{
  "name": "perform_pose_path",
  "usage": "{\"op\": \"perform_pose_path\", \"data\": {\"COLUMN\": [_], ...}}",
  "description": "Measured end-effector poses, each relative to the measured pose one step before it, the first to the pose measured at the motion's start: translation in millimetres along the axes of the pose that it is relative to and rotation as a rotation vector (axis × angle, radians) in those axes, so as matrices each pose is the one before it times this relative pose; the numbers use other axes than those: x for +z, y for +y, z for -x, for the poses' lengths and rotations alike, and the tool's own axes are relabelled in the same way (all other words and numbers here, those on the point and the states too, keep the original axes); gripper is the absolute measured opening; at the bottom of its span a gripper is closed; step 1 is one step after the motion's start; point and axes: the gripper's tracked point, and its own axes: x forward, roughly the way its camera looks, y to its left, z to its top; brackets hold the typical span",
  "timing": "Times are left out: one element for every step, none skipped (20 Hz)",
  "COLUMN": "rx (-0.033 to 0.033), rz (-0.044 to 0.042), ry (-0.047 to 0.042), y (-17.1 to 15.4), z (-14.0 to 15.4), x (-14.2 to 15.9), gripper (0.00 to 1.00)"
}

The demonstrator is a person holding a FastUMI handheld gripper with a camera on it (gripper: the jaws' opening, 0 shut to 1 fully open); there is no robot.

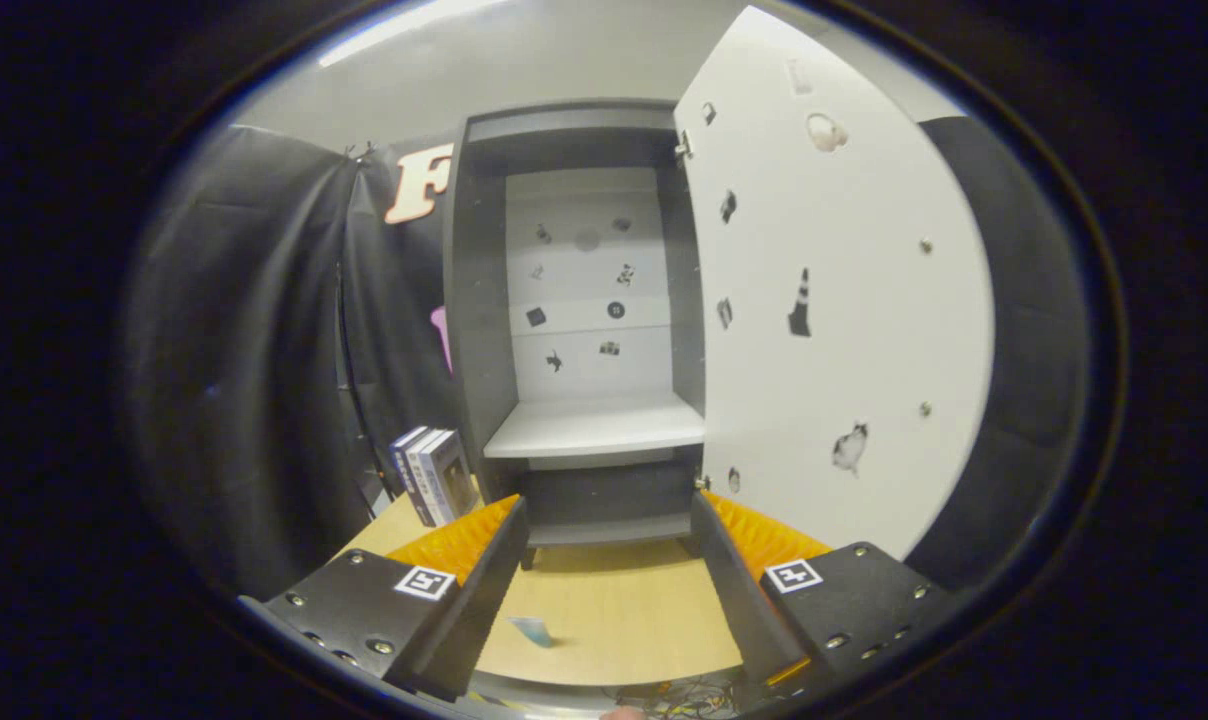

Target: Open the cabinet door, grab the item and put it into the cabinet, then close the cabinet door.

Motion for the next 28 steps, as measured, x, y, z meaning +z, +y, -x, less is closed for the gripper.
{"op": "perform_pose_path", "data": {"rx": [0.01116, 0.01662, 0.00999, 0.00928, 0.00688, 0.00586, 0.00714, 0.00627, 0.00404, 0.00598, 0.00318, 0.00382, 0.00183, -0.00019, -0.00359, -0.00489, -0.00625, -0.01005, -0.00725, -0.00793, -0.00972, -0.00236, -0.00550, 0.00258, -0.00471, -0.00123, -0.01255, -0.00353], "rz": [0.00647, -0.00353, -0.00547, -0.00465, -0.00166, -0.00044, 0.00430, 0.00778, 0.00695, 0.00337, -0.00034, -0.00238, -0.00103, 0.00027, -0.00108, -0.00385, -0.00548, -0.00621, -0.00405, -0.00262, -0.00351, -0.00346, -0.00570, -0.00311, 0.00089, 0.00597, 0.00722, 0.00656], "ry": [0.02281, 0.02015, 0.01963, 0.01924, 0.02067, 0.01976, 0.02237, 0.02099, 0.01969, 0.01826, 0.02178, 0.02804, 0.01831, 0.02341, 0.02184, 0.02281, 0.02119, 0.02109, 0.01865, 0.02180, 0.01651, 0.02287, 0.02157, 0.01494, 0.00932, 0.01211, 0.01193, 0.00082], "y": [9.54, 11.10, 8.85, 7.55, 6.63, 6.59, 6.65, 5.90, 4.81, 4.80, 4.86, 5.02, 2.55, 2.18, 0.88, 0.46, -0.08, -0.64, -1.42, -1.63, -2.13, -1.08, -1.18, 0.70, -0.27, -0.36, -2.21, -1.17], "z": [-9.29, -7.74, -8.23, -8.31, -8.31, -9.47, -9.52, -9.18, -7.92, -8.54, -7.62, -10.17, -6.61, -8.98, -10.13, -8.29, -7.07, -7.47, -7.46, -7.26, -7.41, -7.22, -5.09, -4.61, -5.70, -4.85, -3.87, -0.92], "x": [-13.39, -11.37, -11.10, -10.25, -11.63, -10.10, -11.53, -9.93, -10.59, -10.31, -12.08, -14.13, -10.85, -12.22, -12.51, -13.14, -12.12, -11.67, -10.79, -10.39, -9.81, -9.32, -10.63, -7.47, -6.84, -6.79, -7.54, -1.98], "gripper": [0.97, 0.97, 0.97, 0.97, 0.97, 0.97, 0.97, 0.97, 0.97, 0.97, 0.97, 0.97, 0.97, 0.97, 0.97, 0.97, 0.97, 0.98, 0.98, 0.98, 0.98, 0.98, 0.98, 0.98, 0.98, 0.97, 0.90, 0.77]}}
